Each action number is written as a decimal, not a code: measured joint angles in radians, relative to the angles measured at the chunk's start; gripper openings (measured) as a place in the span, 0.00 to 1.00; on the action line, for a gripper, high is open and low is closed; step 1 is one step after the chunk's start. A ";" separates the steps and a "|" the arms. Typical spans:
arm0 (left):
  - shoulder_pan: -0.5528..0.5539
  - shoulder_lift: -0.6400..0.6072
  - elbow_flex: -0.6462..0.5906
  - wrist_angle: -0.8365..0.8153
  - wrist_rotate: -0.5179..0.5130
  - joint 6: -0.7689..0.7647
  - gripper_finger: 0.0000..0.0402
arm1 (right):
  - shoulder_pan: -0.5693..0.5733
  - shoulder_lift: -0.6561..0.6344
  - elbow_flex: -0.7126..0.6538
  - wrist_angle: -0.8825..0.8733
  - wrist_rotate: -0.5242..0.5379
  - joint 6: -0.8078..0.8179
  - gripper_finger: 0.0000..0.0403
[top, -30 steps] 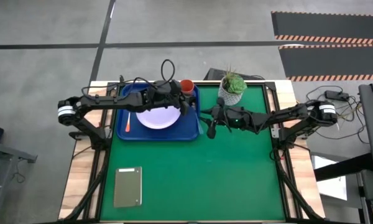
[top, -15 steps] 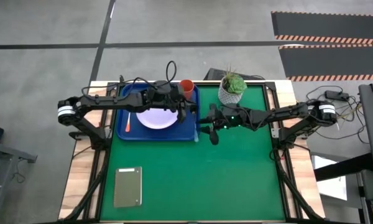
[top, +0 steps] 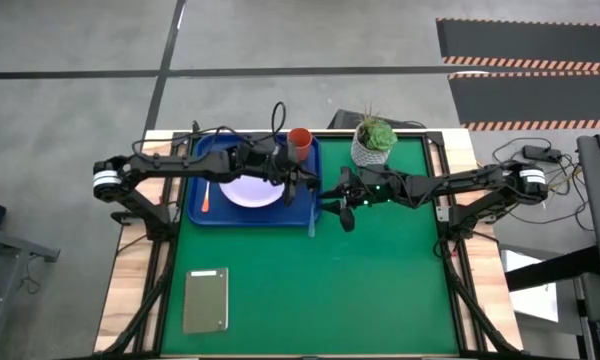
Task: Pick and place plate/cup/fork/spoon on tray
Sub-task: Put the blue spoon on the blue tray to the right of the white plate
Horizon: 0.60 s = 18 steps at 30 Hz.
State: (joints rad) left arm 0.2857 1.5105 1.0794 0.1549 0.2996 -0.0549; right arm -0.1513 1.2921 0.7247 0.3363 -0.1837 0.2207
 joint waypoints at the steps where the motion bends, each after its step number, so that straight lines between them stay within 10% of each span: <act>1: -0.004 0.000 0.000 0.013 0.000 0.005 0.00 | 0.000 0.004 0.000 0.003 0.000 0.005 0.38; 12: -0.021 0.004 0.001 0.130 -0.050 0.010 0.00 | 0.000 0.046 0.003 0.073 -0.010 0.006 0.36; 18: -0.021 0.006 0.001 0.126 -0.051 0.010 0.00 | 0.000 0.048 0.003 0.108 -0.010 -0.026 0.18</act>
State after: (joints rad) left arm 0.2646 1.5169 1.0801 0.2807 0.2485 -0.0449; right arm -0.1513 1.3402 0.7273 0.4443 -0.1932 0.1949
